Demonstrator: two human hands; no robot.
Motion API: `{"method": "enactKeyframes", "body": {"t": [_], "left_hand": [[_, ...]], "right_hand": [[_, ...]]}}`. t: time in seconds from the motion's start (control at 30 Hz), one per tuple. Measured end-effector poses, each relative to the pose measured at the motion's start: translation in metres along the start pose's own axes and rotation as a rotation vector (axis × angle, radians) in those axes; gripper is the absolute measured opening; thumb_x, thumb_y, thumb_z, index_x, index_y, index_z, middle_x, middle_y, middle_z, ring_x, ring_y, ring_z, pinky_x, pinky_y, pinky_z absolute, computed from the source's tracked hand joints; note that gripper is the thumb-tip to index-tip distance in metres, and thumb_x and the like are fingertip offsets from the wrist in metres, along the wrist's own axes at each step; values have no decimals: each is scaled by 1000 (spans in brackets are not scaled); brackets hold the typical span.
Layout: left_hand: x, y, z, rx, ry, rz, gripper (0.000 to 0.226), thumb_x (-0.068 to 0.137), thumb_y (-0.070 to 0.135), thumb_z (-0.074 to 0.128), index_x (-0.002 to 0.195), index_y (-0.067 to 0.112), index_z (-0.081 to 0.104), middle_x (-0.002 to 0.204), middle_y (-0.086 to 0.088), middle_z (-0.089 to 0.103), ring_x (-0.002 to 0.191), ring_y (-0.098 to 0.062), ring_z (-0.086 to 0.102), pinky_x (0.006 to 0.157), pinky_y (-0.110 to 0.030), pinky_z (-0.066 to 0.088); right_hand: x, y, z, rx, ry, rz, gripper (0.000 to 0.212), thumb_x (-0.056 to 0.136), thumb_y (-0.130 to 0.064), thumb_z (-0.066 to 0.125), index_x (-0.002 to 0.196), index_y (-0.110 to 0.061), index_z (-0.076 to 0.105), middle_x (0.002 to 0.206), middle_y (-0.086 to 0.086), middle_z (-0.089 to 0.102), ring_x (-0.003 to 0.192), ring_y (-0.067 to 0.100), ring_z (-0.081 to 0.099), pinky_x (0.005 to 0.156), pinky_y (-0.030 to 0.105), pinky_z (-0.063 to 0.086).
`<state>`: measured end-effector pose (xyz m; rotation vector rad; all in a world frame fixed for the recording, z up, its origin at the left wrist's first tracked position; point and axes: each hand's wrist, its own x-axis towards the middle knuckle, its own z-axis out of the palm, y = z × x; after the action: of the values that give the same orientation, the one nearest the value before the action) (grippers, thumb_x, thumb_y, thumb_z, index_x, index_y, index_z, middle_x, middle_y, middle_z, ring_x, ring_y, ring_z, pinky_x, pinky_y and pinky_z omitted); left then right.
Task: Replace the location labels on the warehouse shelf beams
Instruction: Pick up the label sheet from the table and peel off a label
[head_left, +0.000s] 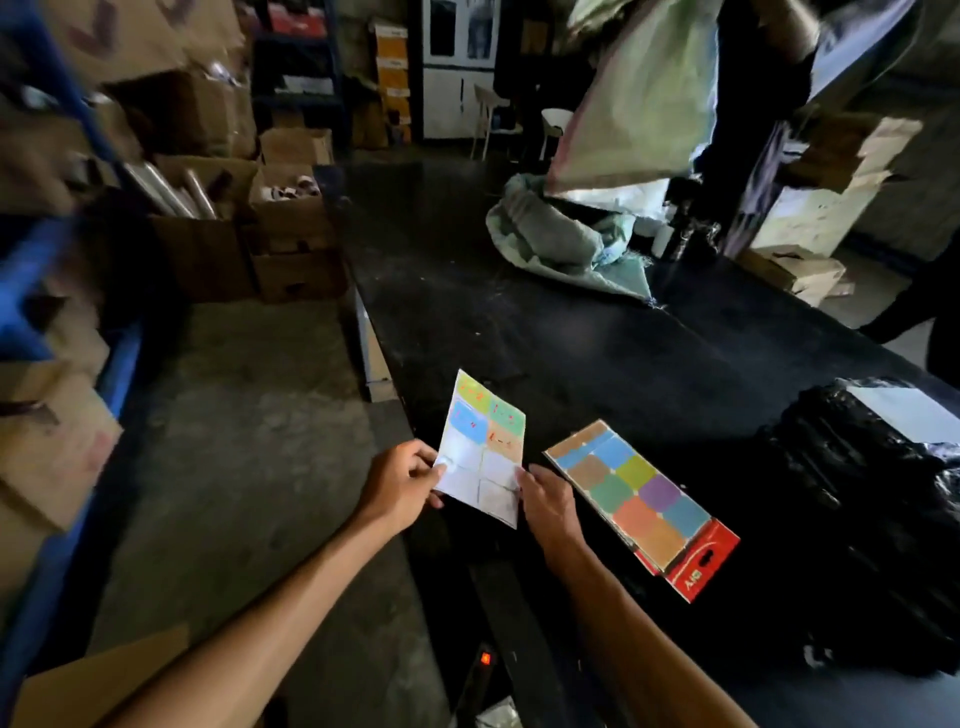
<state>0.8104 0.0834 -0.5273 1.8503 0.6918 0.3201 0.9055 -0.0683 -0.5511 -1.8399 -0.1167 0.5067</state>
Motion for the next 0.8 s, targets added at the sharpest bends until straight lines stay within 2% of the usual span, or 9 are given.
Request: {"method": "enactKeyframes", "body": {"t": [0.03, 0.1, 0.2, 0.37, 0.5, 0.57, 0.63, 0.73, 0.8], "left_hand": [[-2, 6, -10, -27, 14, 17, 19, 85, 1, 61, 70, 11, 55, 57, -5, 60, 34, -7, 56, 40, -16, 42], [-9, 15, -36, -61, 65, 50, 12, 85, 1, 62, 75, 5, 56, 61, -8, 62, 36, -8, 57, 44, -17, 43], [-24, 23, -79, -89, 147, 66, 9, 86, 4, 62, 78, 6, 57, 66, -5, 67, 42, -13, 60, 50, -22, 45], [-55, 32, -151, -175, 362, 43, 12, 83, 24, 68, 81, 15, 62, 68, 12, 71, 58, 0, 65, 52, -13, 50], [-89, 44, -207, -391, 547, 49, 9, 80, 27, 71, 79, 18, 69, 83, 6, 75, 66, 1, 69, 55, -14, 51], [-112, 51, -235, -461, 615, 73, 2, 79, 22, 72, 77, 21, 73, 85, 3, 77, 78, -6, 71, 73, -25, 55], [-131, 57, -255, -494, 655, 76, 14, 78, 15, 72, 92, 12, 72, 98, -9, 75, 94, -23, 70, 91, -40, 52], [-174, 63, -284, -515, 713, 122, 27, 79, 3, 68, 106, 1, 66, 106, -16, 71, 88, -21, 71, 77, -30, 57], [-192, 68, -290, -471, 734, 142, 26, 80, 1, 67, 106, 1, 66, 105, -15, 72, 89, -23, 70, 78, -31, 56]], "right_hand": [[4, -12, 7, 46, -12, -3, 18, 91, -20, 51, 77, -12, 57, 74, 5, 57, 59, 4, 52, 52, 13, 43], [10, -37, 24, 136, -53, -19, 20, 89, -18, 51, 71, -13, 60, 73, 5, 61, 63, 11, 56, 58, 24, 47], [11, -76, 54, 226, -141, -54, 16, 86, -11, 52, 96, -12, 65, 91, 5, 69, 81, 19, 67, 74, 37, 58], [-15, -131, 105, 273, -331, -233, 22, 88, -10, 48, 100, -18, 64, 89, -4, 70, 73, 6, 70, 53, 20, 56], [-60, -162, 148, 259, -494, -351, 24, 87, -5, 45, 98, -14, 65, 94, 6, 71, 80, 17, 66, 70, 37, 55], [-88, -175, 171, 254, -570, -407, 25, 86, -4, 45, 96, -16, 65, 97, 8, 71, 85, 21, 64, 75, 42, 53], [-111, -184, 185, 250, -610, -456, 28, 87, -3, 45, 89, -22, 65, 92, 4, 70, 81, 17, 63, 76, 41, 54], [-155, -199, 203, 251, -692, -505, 30, 87, -3, 44, 81, -21, 67, 87, 3, 71, 77, 14, 61, 71, 35, 52], [-171, -205, 207, 275, -717, -542, 24, 88, -7, 47, 80, -17, 68, 87, 6, 71, 79, 17, 61, 73, 37, 50]]}}
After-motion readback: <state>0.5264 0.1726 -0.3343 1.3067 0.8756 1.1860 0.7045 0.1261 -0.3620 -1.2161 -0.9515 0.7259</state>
